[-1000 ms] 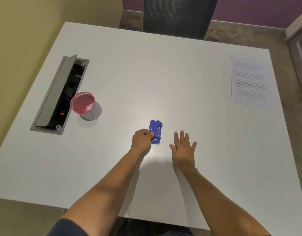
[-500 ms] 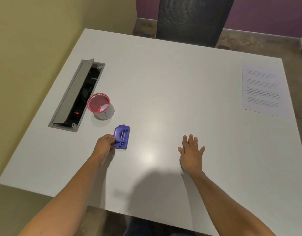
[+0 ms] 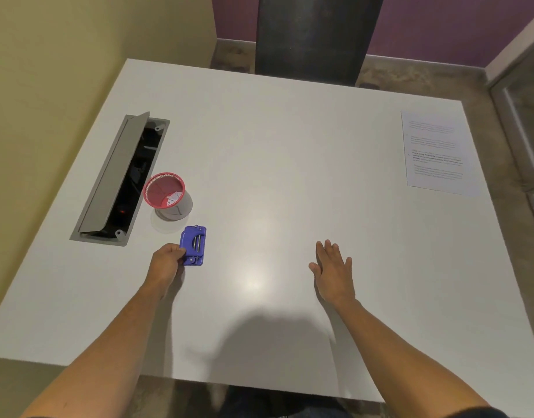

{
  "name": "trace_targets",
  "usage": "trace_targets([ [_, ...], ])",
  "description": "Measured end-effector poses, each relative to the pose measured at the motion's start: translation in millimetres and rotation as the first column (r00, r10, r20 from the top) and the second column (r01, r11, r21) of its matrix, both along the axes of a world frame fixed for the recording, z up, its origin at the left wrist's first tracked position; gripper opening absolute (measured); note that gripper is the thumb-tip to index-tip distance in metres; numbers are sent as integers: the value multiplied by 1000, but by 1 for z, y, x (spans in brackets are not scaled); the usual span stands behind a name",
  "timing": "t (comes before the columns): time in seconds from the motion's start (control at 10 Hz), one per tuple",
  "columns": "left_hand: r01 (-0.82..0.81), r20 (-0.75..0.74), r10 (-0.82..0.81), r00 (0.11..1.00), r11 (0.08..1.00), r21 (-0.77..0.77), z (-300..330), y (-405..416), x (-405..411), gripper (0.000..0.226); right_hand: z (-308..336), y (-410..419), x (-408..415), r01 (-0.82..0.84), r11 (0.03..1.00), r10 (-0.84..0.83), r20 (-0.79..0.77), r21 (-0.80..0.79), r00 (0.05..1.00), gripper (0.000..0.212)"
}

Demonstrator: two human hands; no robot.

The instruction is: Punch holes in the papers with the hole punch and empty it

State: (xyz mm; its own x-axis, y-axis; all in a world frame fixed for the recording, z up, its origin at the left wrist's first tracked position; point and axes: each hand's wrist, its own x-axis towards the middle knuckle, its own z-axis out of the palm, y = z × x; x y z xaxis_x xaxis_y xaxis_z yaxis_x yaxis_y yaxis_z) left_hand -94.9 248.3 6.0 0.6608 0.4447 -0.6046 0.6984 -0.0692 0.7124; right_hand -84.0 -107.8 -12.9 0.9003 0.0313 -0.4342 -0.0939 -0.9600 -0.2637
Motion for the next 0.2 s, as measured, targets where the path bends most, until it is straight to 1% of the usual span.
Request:
trace_targets([
  [0.1, -11, 26, 11, 1000, 999, 34, 2, 5, -3, 5, 6, 3, -10, 19, 1000, -19, 2, 5, 1000, 53],
  [0.2, -71, 80, 58, 995, 982, 177, 9, -3, -13, 19, 15, 3, -21, 28, 1000, -28, 55, -11, 998, 53],
])
